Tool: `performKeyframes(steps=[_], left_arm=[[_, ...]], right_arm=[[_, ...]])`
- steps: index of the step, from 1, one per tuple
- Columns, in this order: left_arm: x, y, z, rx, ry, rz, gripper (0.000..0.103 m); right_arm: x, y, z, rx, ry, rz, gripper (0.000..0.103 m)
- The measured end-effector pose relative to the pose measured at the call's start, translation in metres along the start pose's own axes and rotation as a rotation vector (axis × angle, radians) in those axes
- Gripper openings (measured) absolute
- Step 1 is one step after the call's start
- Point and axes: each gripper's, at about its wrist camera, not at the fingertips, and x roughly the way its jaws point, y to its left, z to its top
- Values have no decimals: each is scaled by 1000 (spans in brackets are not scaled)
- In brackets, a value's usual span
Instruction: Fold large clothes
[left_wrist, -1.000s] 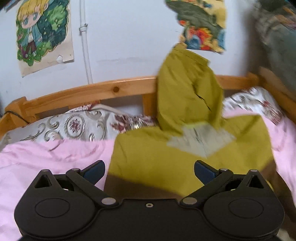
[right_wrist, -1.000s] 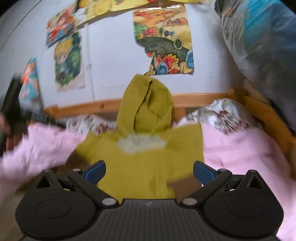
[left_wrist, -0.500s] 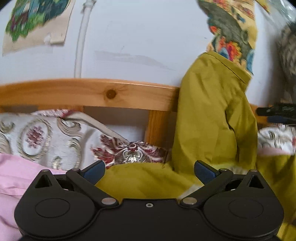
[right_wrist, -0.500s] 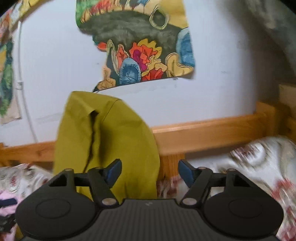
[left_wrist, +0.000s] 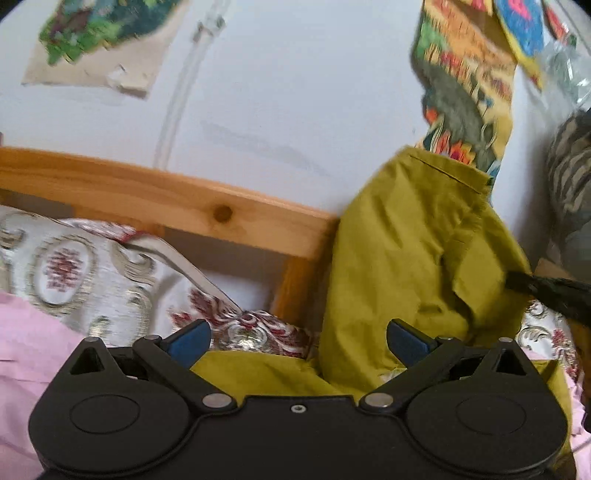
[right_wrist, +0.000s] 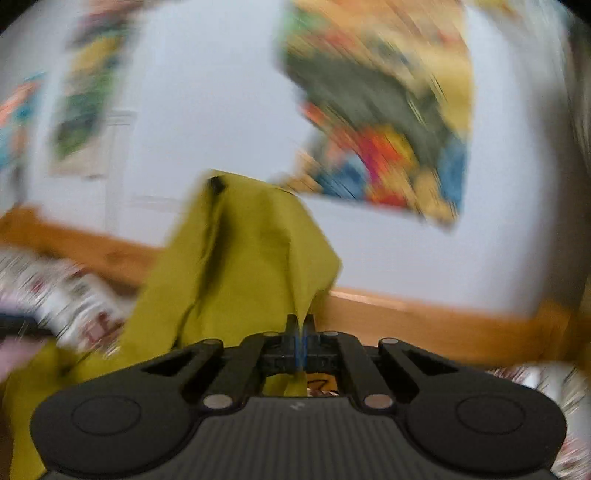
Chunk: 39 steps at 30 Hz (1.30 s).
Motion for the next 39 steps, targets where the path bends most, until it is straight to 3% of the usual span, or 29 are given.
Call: performKeyframes(steps=[5,7,14,16,17,18,20,22,24,27,29,31,32,33,34,35,36,39], left_arm=[[-66,18,-6,-6,-84,33,102],[-91,28,-11,-23,-99,65,102],[-129,54,-29,-67,11,136,102],[-127,54,-33,-74,43,121,102],[-124,53,-33,-82,60,95,102],[-121,50,-34,-91,82,54,102],[-113,42,-36,-99,124,-26,102],[-105,34,-39,-97,180,-117,102],[-96,25,-45,-97,243,-192,101],[-77,16,-56,-143,366,-240,86],[-67,12,-64,-184,432,-243,77],[-63,8,-71,-192,464,-206,68],[-61,6,-73,-190,476,-193,54],[-60,3,-75,-183,490,-188,29],[-58,-1,-76,-168,510,-177,18],[-59,-5,-76,-146,518,-160,4],[-63,-6,-75,-142,512,-164,2],[-83,-16,-70,-143,478,-218,0]], right_arm=[[-87,52,-46,-347,-106,16,2],[-113,68,-68,-454,-108,16,2],[-138,77,-107,-412,84,40,3],[-141,76,-108,-335,135,36,10],[-144,74,-107,-283,156,33,20],[-148,70,-105,-223,182,29,38],[-156,61,-102,-83,220,29,52],[-163,51,-97,80,251,36,56],[-167,37,-94,277,260,67,74],[-175,15,-102,645,226,150,87],[-171,7,-111,815,211,183,89],[-161,6,-116,888,217,179,89],[-154,6,-116,900,217,183,88],[-148,8,-117,899,221,181,83],[-143,10,-118,896,225,181,76],[-139,12,-119,887,232,189,51],[-136,15,-118,867,252,176,17],[-146,21,-114,802,258,140,7]])
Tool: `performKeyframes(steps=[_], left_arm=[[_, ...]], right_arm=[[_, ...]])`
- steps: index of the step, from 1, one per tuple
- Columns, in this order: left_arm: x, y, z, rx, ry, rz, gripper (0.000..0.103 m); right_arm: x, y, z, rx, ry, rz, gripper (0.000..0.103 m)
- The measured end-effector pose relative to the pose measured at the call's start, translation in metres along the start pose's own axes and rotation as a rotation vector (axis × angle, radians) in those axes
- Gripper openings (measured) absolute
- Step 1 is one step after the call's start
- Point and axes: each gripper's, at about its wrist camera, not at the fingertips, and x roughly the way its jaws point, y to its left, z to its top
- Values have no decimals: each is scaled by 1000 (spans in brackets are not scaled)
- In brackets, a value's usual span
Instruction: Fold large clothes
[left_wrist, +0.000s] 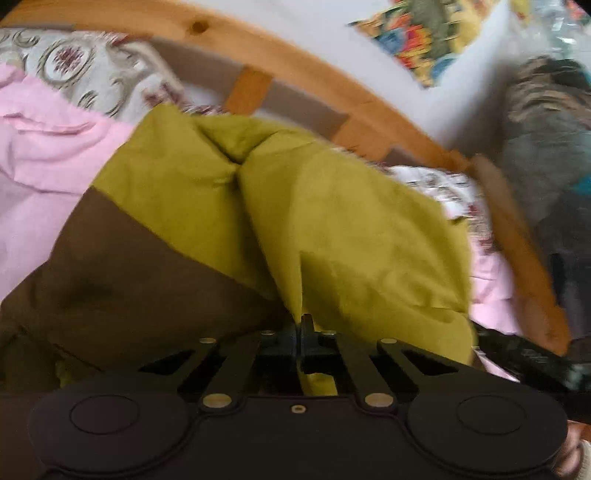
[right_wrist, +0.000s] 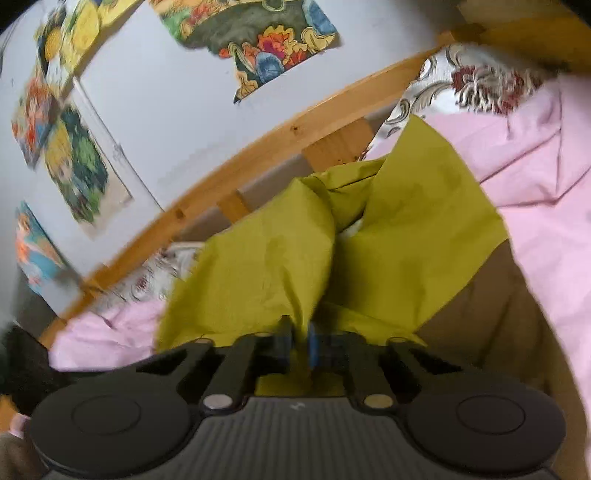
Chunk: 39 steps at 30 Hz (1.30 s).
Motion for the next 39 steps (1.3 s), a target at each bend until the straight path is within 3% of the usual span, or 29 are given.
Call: performKeyframes(steps=[5,9,13,16,18,21,23,26,29,33,35,39], left_arm=[[-21,-9,-25,17,43,-17,0],[-4,6,-46,11,119,41,0],[7,12,-48,15,119,63,3],[-8,2,-45,72,83,87,25],[-20,-6,-44,123,38,114,59],[-38,-15,-42,196,-58,135,73],[-36,-23,-38,231,-85,142,80],[-19,-27,-38,262,-43,197,80],[7,-26,-45,312,32,307,76],[14,-24,-53,354,17,324,78],[12,-26,-53,364,19,327,78],[-2,-23,-50,312,3,281,80]], right_arm=[[-24,6,-18,-36,32,-20,6],[-10,10,-44,-133,77,-103,6],[-3,21,-53,-203,65,-158,7],[-14,35,-49,-287,23,-207,24],[-25,45,-50,-354,-23,-237,46],[-36,68,-58,-503,-96,-238,70],[-31,81,-64,-598,-100,-219,77],[-12,91,-76,-696,-68,-239,78],[17,84,-85,-763,34,-327,77],[25,77,-86,-770,61,-325,79],[14,80,-79,-793,32,-309,78],[0,90,-53,-874,-126,-317,80]])
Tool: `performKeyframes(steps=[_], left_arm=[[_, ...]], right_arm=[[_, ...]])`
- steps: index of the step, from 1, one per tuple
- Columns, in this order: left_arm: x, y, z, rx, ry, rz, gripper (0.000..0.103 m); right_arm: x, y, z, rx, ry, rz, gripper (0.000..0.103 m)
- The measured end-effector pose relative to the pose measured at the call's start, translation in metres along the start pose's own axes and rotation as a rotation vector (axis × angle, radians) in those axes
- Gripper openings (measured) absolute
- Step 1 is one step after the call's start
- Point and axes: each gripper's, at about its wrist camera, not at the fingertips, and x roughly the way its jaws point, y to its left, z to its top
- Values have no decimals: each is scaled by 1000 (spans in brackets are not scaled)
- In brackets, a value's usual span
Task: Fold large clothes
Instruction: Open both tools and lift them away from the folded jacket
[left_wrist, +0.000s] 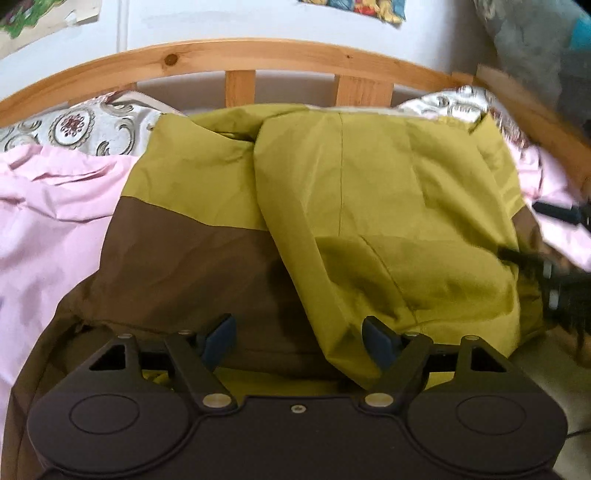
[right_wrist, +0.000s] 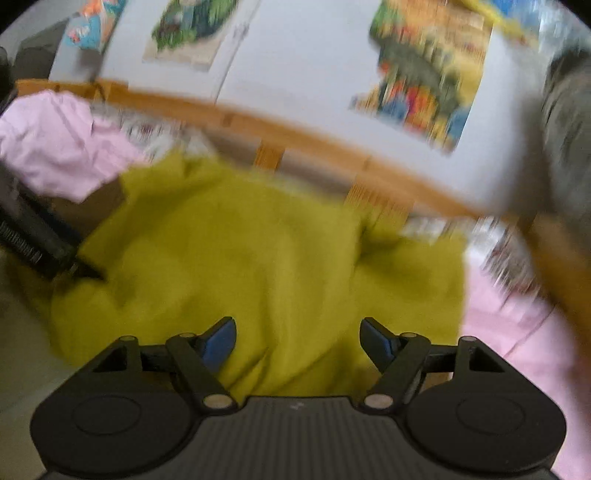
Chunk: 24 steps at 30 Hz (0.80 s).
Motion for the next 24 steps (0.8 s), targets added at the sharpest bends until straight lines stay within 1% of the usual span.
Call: performKeyframes(steps=[2,4,6,8,9,11,13,15,17,19,21,24], left_arm=[[-3,1,-1,-13,-1,-7,81],[1,-2,-2,-2,21,13,81],[4,-3,-3,6,33,29,82],[4,-4,-3,10,34,34,83],[5,-4,-3,11,32,34,84],[7,-4,-4,11,33,32,85],[10,-3,-4,16,38,32,87],[12,-5,-2,19,43,39,88],[10,-7,-1,19,47,42,88],[5,-6,0,12,45,29,89],[0,-5,0,-7,47,13,90],[-10,-6,-2,-33,34,15,92]], right_arm=[[15,-9,13,-25,-36,-16,81],[41,-15,20,-56,-59,-20,80],[77,-17,17,-103,-25,-46,76],[109,-18,9,-139,23,-63,76],[124,-17,8,-159,52,-76,78],[144,-15,3,-164,87,-75,80],[153,-13,-1,-162,100,-72,82],[147,-13,1,-159,86,-75,82],[132,-16,3,-151,67,-76,82],[111,-18,4,-162,49,-74,84],[88,-21,0,-170,29,-73,95],[51,-27,-7,-144,20,-74,100]])
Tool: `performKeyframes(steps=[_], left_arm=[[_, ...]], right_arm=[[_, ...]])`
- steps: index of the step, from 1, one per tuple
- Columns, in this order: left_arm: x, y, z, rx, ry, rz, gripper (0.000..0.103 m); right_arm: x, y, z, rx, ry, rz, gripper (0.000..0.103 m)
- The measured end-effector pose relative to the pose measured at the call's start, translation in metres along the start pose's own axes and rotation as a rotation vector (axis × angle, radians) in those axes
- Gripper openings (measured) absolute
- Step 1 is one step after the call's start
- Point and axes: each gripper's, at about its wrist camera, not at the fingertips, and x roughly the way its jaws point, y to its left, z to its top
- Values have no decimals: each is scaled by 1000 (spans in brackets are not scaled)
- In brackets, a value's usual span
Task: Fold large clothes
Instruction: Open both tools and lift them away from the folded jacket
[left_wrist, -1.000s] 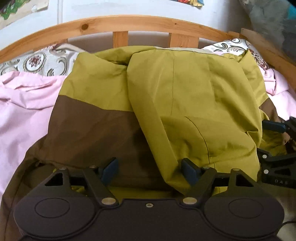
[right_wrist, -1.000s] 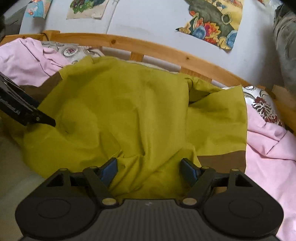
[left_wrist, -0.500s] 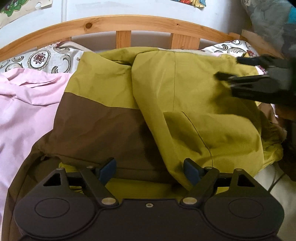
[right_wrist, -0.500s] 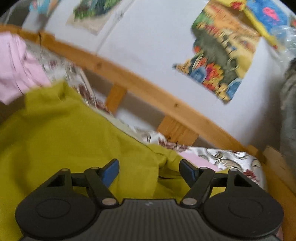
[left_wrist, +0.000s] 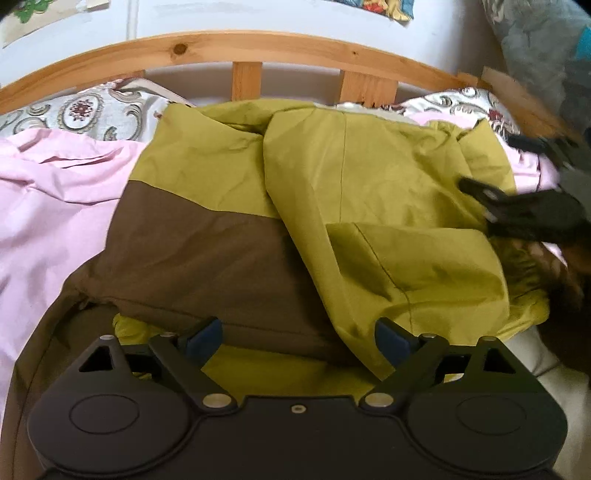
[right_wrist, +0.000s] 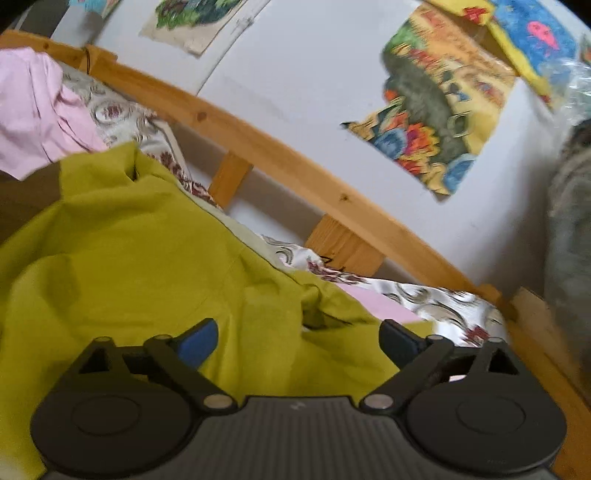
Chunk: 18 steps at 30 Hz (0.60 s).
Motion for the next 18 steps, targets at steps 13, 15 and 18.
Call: performKeyframes(steps=[13,15,18], left_arm=[[-75,-29,-10,58,-56,40,102],[-91,-33,-20,62,-59,43,102],[-113,-40,-39,54,-62,41,102]], right_arm=[[-179,-21,-37,145,4,28,103],[-207,-20,-40,169,6,28,103],[-247,-16,-49,202,0,44,103]])
